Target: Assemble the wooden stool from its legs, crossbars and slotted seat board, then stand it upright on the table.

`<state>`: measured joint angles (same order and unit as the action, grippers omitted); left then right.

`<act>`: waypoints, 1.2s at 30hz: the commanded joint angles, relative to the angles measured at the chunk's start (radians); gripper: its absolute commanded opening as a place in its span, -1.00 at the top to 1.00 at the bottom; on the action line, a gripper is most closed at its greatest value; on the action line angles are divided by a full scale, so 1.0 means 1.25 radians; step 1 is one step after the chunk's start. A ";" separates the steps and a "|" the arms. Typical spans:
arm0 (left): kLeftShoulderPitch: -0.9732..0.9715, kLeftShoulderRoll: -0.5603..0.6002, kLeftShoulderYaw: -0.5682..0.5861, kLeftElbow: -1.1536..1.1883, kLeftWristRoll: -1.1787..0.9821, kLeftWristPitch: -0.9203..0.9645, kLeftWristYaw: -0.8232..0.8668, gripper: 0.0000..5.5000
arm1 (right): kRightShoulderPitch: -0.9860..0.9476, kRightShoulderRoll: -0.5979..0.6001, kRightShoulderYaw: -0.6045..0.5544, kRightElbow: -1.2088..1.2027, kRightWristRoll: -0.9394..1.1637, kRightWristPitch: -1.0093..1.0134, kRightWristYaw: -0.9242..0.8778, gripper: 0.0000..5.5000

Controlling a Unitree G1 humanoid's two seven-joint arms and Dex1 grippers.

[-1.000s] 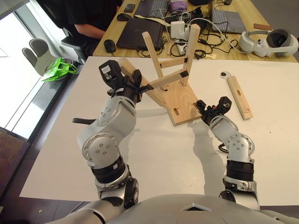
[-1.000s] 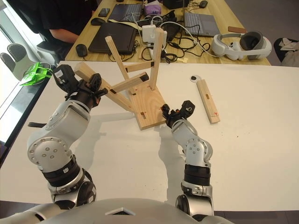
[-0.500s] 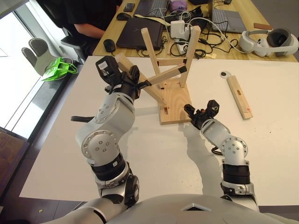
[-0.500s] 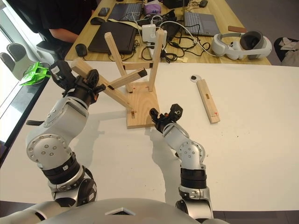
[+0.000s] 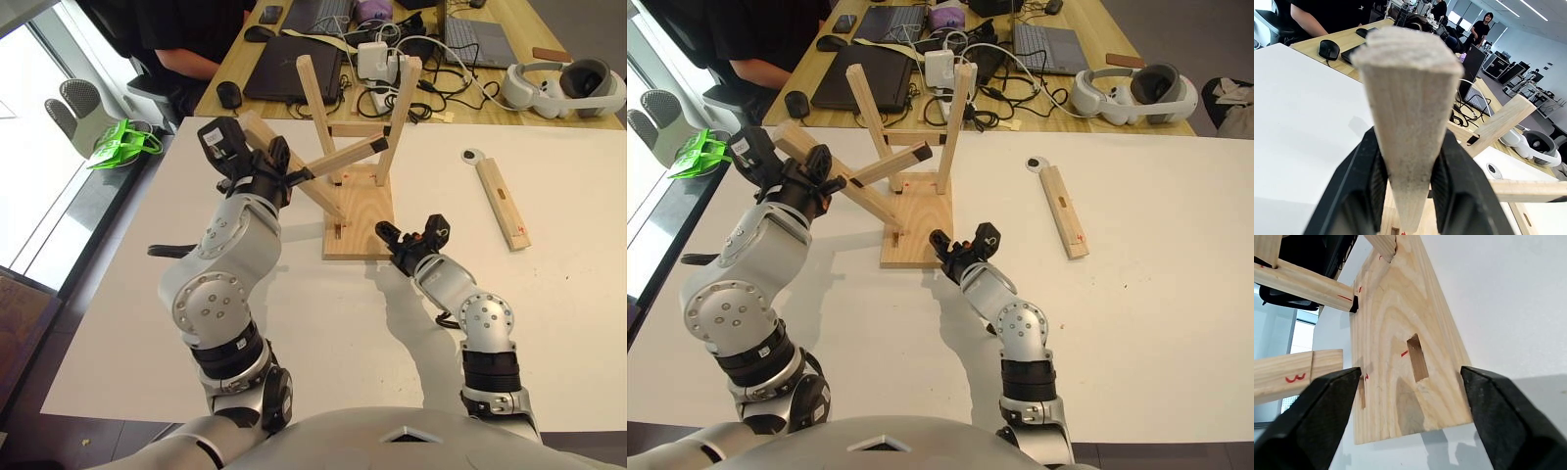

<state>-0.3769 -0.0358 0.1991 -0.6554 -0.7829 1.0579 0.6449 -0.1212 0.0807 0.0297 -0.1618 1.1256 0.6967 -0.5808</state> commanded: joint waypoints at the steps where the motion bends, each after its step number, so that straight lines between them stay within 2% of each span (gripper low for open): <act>1: 0.027 -0.002 -0.024 -0.005 0.032 -0.006 -0.029 0.62 | -0.015 0.147 0.012 -0.011 0.016 -0.036 -0.014 -0.38; 10: 0.106 -0.056 -0.058 -0.021 0.078 -0.020 -0.052 0.62 | -0.068 0.073 -0.043 -0.001 -0.055 -0.122 -0.010 -0.38; 18: 0.130 -0.060 -0.072 -0.036 0.088 -0.014 -0.060 0.62 | -0.055 0.067 -0.043 -0.015 -0.092 -0.128 -0.005 -0.38; 27: 0.075 -0.057 -0.023 -0.071 0.064 0.042 -0.053 0.62 | -0.039 0.071 -0.044 -0.022 -0.114 -0.126 0.000 -0.38; 36: 0.117 -0.049 -0.026 -0.082 0.082 0.068 -0.074 0.62 | -0.037 0.069 -0.047 -0.021 -0.126 -0.122 0.001 -0.38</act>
<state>-0.2564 -0.0761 0.1738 -0.7543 -0.6957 1.1189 0.5550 -0.1751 0.0800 -0.0228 -0.1801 0.9730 0.5385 -0.5776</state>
